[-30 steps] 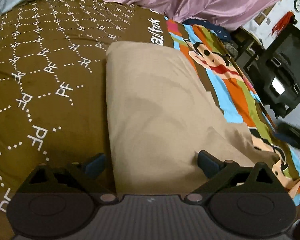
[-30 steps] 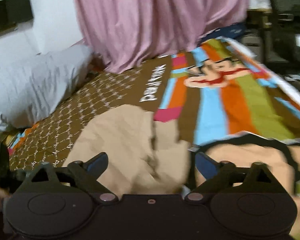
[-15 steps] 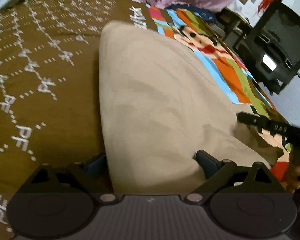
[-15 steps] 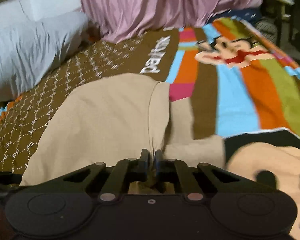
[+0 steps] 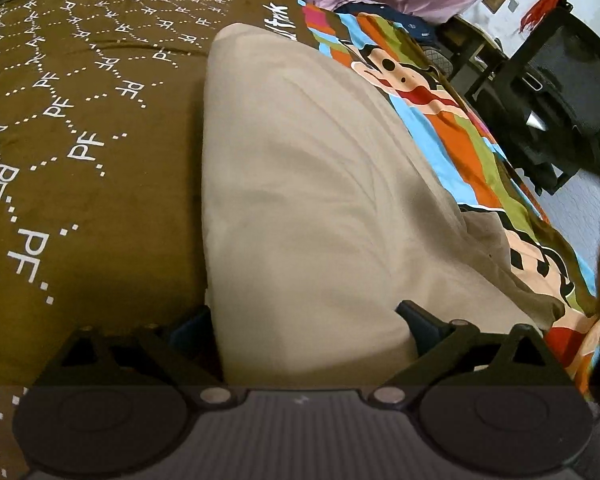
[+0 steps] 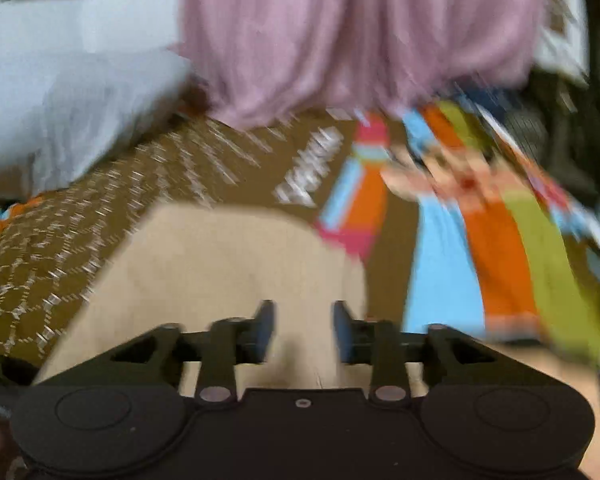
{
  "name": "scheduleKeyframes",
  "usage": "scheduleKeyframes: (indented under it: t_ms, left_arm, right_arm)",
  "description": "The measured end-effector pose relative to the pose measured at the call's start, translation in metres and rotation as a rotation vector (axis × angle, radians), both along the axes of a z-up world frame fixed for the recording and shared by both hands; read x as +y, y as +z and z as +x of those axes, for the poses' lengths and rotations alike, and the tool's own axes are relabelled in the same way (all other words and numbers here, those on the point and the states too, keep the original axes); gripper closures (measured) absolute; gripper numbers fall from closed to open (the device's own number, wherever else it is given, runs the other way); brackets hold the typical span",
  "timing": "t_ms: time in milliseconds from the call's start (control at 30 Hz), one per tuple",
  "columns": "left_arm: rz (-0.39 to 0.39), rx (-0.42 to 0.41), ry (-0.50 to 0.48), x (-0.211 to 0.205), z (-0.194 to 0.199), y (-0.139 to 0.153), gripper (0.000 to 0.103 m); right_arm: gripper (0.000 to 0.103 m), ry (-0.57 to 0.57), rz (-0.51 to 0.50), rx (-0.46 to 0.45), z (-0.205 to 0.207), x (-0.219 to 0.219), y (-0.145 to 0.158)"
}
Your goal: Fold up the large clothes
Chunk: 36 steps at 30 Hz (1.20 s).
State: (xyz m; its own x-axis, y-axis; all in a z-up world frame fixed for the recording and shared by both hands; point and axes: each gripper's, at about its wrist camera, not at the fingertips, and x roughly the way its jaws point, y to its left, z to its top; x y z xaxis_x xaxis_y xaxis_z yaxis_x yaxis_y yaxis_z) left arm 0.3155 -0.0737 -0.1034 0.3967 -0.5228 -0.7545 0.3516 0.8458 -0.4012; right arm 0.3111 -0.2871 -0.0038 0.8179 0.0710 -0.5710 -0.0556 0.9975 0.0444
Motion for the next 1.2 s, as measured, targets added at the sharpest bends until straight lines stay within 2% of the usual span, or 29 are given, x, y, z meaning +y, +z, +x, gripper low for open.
scheduleKeyframes:
  t_ms: [100, 200, 267, 367, 533, 633, 767, 800, 900, 967, 1067, 1100, 1200]
  left_arm:
    - [0.002, -0.003, 0.004, 0.0, -0.001, 0.0, 0.003]
    - [0.001, -0.004, 0.008, 0.001, -0.001, 0.0, 0.003]
    - [-0.003, -0.004, 0.008, 0.001, -0.001, -0.001, 0.002]
    - [-0.017, 0.004, 0.016, 0.004, 0.002, -0.003, 0.001]
    - [-0.028, 0.008, 0.018, 0.006, 0.007, -0.007, 0.001]
    - [-0.028, 0.007, 0.022, 0.006, 0.008, -0.008, 0.0]
    - [-0.033, 0.013, 0.024, 0.006, 0.005, -0.001, 0.001]
    - [-0.052, 0.017, 0.026, 0.01, 0.006, 0.001, 0.004]
    - [-0.119, 0.014, 0.037, 0.024, 0.006, 0.012, 0.005]
    - [-0.164, -0.003, 0.057, 0.034, 0.007, 0.017, 0.005]
    - [-0.213, -0.044, 0.095, 0.048, 0.008, 0.025, 0.005]
    - [-0.202, -0.05, 0.111, 0.049, 0.01, 0.026, 0.005]
    - [-0.088, -0.035, 0.126, 0.042, 0.016, 0.019, 0.006]
  right_arm:
    - [0.052, 0.133, 0.031, -0.004, 0.049, 0.02, 0.004]
    - [0.052, 0.228, 0.066, 0.045, 0.094, 0.044, -0.012]
    - [0.048, 0.274, 0.046, 0.081, 0.118, 0.064, -0.025]
    - [0.036, 0.3, -0.022, 0.134, 0.137, 0.083, -0.05]
    - [0.033, 0.279, -0.023, 0.15, 0.139, 0.082, -0.082]
    - [0.031, 0.291, -0.099, 0.142, 0.133, 0.094, -0.097]
    - [0.03, 0.278, -0.046, 0.137, 0.134, 0.085, -0.101]
    - [0.03, 0.277, -0.028, 0.145, 0.132, 0.08, -0.096]
    - [0.031, 0.254, 0.019, 0.178, 0.115, 0.062, -0.069]
    - [0.031, 0.239, 0.047, 0.152, 0.086, 0.043, -0.048]
    - [0.031, 0.201, 0.059, 0.128, 0.039, 0.021, -0.033]
    - [0.031, 0.19, 0.074, 0.121, 0.022, 0.016, -0.032]
    - [0.031, 0.154, 0.079, 0.115, -0.022, 0.011, -0.038]
